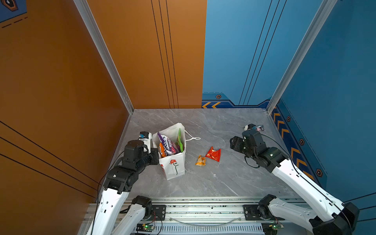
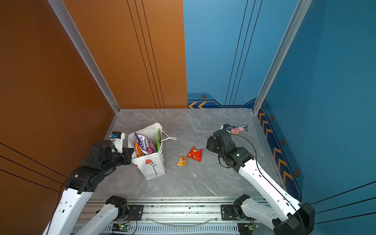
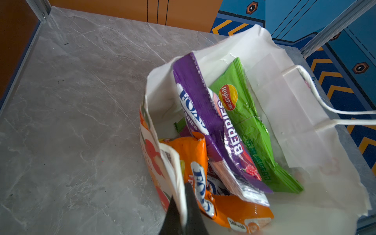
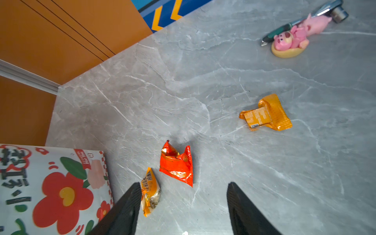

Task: Place the snacks into the paper bag
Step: 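Lift the right gripper out of the paper bag and move toward the orange wrapper, then lower the right gripper onto the small orange candy wrapper and close it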

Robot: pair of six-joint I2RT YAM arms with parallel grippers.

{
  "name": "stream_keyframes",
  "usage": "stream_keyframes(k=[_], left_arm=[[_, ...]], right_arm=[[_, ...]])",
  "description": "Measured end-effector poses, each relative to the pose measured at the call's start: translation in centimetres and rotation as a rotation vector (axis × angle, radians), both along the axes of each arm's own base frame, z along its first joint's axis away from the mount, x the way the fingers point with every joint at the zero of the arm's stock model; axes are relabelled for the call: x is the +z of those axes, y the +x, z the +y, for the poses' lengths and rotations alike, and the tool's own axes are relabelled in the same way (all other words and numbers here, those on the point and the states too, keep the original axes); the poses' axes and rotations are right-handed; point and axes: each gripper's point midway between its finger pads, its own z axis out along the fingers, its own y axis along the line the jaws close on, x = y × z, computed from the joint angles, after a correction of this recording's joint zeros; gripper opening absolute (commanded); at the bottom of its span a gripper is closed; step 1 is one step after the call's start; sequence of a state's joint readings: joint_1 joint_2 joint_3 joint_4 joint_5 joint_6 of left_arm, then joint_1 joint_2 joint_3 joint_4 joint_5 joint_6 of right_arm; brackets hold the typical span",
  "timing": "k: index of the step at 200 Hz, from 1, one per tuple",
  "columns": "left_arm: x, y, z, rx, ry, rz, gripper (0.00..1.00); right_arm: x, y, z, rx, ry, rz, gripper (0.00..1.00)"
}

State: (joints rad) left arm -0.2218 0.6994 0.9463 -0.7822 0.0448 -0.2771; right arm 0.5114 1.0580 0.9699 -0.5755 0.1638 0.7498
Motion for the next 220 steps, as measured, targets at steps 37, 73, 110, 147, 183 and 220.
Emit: stream_keyframes(k=[37,73,110,147,183,220], left_arm=[[0.0,0.0,0.0,0.0,0.0,0.0,0.0],[0.0,0.1,0.0,0.0,-0.001,-0.003,0.0],[0.0,0.1,0.0,0.0,-0.001,-0.003,0.0],[0.0,0.1,-0.1,-0.002,-0.001,-0.003,0.0],[0.0,0.1,-0.1,-0.002,-0.001,-0.003,0.0],[0.0,0.1,0.0,-0.001,0.0,-0.003,0.0]], right_arm=[[-3.2,0.0,-2.6,-0.069,0.015,0.083,0.69],[-5.3,-0.2,-3.0,-0.08,0.027,0.134,0.69],[-6.8,0.1,-4.1,-0.082,-0.029,0.155,0.7],[-8.4,1.3,-7.5,-0.161,-0.056,0.188,0.7],[-10.7,2.7,-9.6,-0.2,-0.024,0.245,0.7],[-12.8,3.8,-10.8,-0.205,-0.005,0.286,0.68]])
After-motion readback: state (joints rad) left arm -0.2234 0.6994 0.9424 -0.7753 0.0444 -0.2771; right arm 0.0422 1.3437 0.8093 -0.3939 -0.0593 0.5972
